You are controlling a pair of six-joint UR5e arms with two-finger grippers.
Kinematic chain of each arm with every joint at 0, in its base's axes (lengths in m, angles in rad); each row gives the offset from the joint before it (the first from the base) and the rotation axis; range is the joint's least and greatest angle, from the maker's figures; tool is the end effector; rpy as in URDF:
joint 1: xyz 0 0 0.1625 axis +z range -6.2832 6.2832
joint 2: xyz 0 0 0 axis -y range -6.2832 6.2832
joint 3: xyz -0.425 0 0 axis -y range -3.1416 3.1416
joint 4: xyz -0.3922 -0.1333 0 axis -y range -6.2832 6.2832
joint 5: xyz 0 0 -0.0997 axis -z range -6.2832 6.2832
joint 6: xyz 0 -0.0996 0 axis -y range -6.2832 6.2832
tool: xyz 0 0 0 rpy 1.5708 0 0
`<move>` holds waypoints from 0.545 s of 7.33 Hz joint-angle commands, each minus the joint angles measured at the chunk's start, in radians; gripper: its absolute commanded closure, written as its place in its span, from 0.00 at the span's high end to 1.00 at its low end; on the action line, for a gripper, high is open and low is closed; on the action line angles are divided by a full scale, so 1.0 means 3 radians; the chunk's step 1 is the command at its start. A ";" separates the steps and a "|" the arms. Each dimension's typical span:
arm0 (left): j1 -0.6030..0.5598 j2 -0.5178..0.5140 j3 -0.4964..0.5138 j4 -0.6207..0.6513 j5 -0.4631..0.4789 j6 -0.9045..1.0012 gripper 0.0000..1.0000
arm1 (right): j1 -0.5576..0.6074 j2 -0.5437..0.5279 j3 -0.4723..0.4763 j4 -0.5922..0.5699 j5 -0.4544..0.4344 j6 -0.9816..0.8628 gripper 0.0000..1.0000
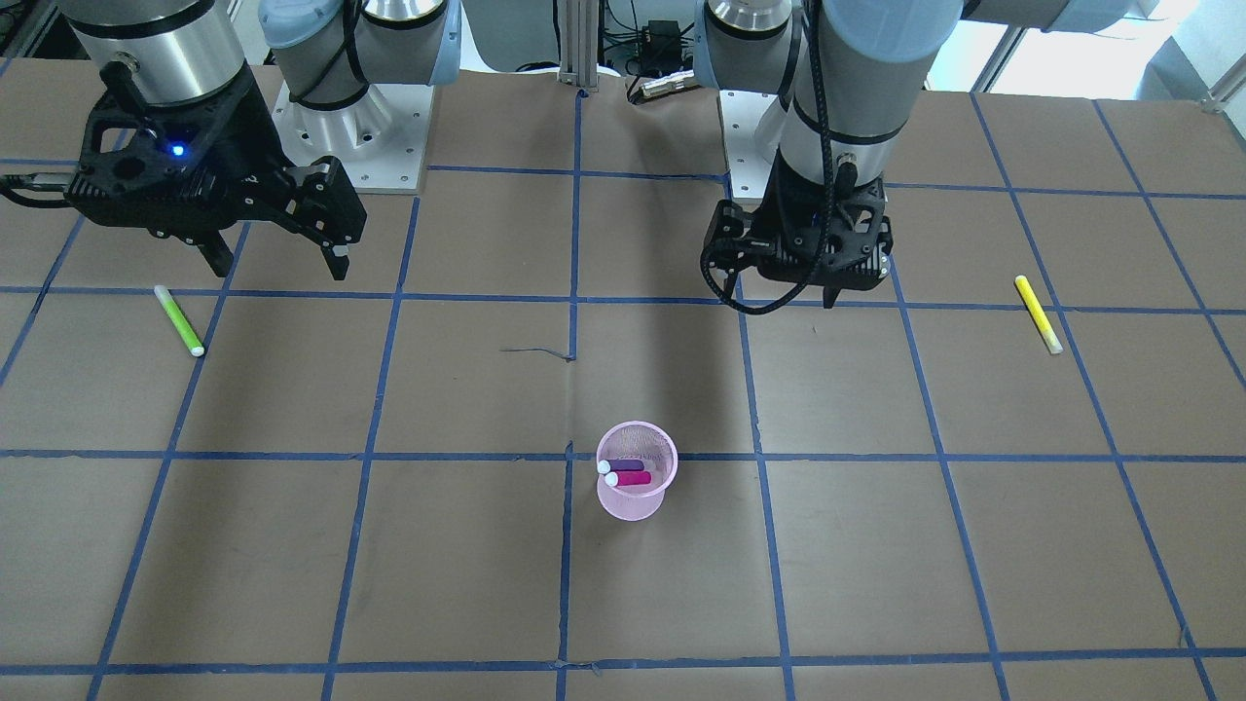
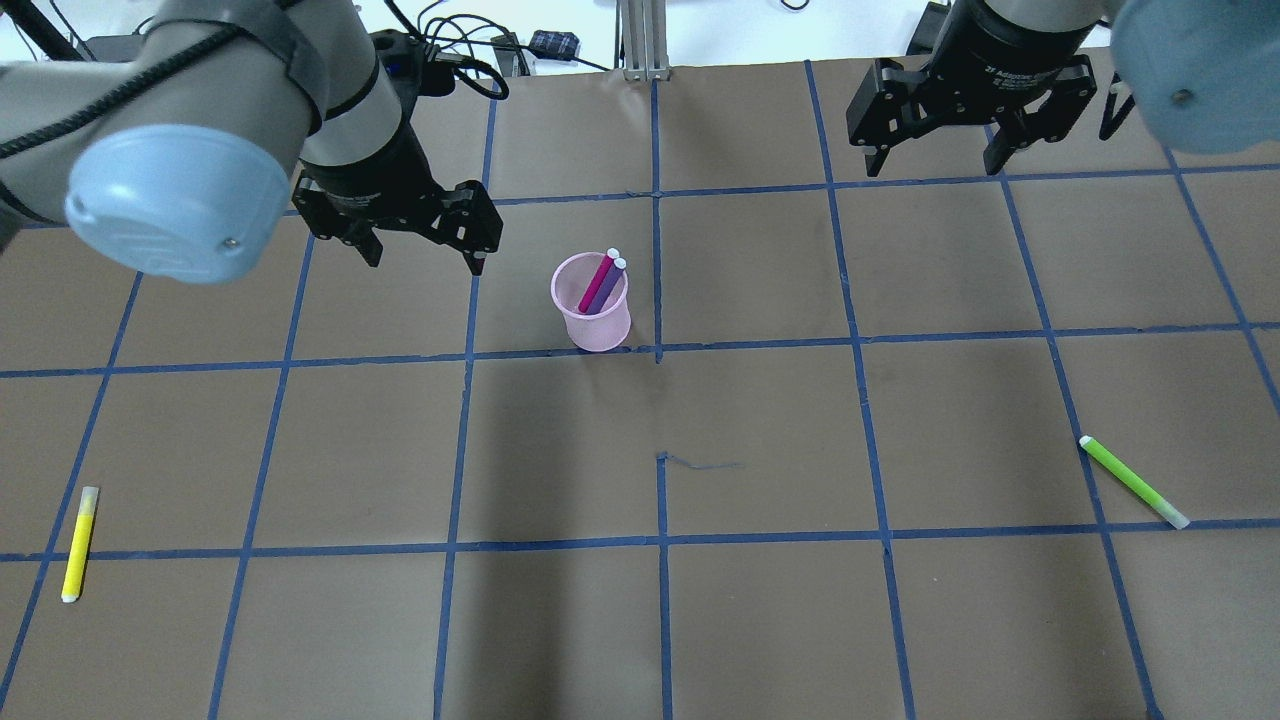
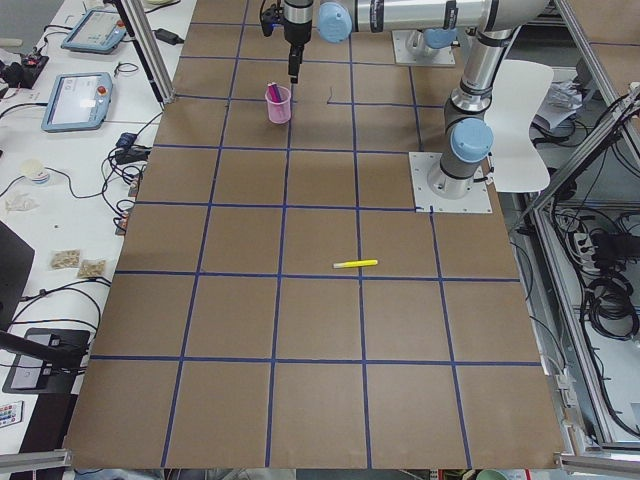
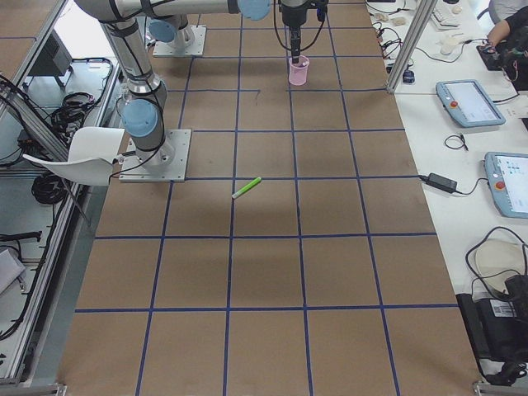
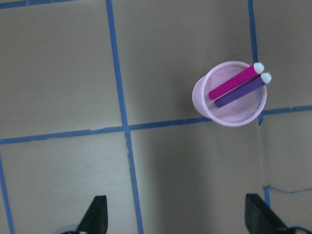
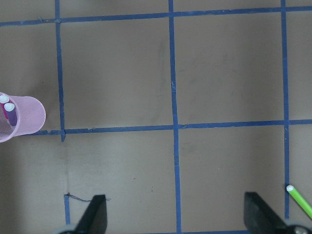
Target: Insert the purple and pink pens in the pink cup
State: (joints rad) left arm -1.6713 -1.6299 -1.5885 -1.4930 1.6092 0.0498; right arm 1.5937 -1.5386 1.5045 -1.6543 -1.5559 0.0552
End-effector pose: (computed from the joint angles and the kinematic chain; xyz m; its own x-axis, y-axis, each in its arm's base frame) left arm -0.1806 -0.5004 0.4572 -0.9880 0.1496 -0.0384 0.1497 0.9887 0.0009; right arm 0.1466 -0.5131 0.5134 -0.9993 0.0302 -0.0212 0.0324 0.9927 -0.1163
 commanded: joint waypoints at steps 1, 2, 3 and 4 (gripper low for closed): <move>0.0287 0.0023 0.0176 -0.0249 0.0020 0.0323 1.00 | 0.0000 0.0010 0.0001 0.0017 -0.0009 -0.0020 1.00; 0.0314 0.0054 0.0166 -0.0295 0.0000 0.0330 1.00 | -0.0005 0.0010 0.0001 0.0007 -0.0004 -0.0031 1.00; 0.0305 0.0135 0.0151 -0.0275 -0.0046 0.0310 1.00 | 0.0000 0.0010 0.0001 0.0007 -0.0003 -0.0026 1.00; 0.0304 0.0171 0.0151 -0.0219 -0.0097 0.0304 1.00 | 0.0000 0.0005 0.0016 0.0012 -0.0003 -0.0036 1.00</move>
State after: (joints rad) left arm -1.5827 -1.5956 -1.5424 -1.5707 1.5968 0.1413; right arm 1.5934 -1.5359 1.5061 -1.6516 -1.5571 0.0469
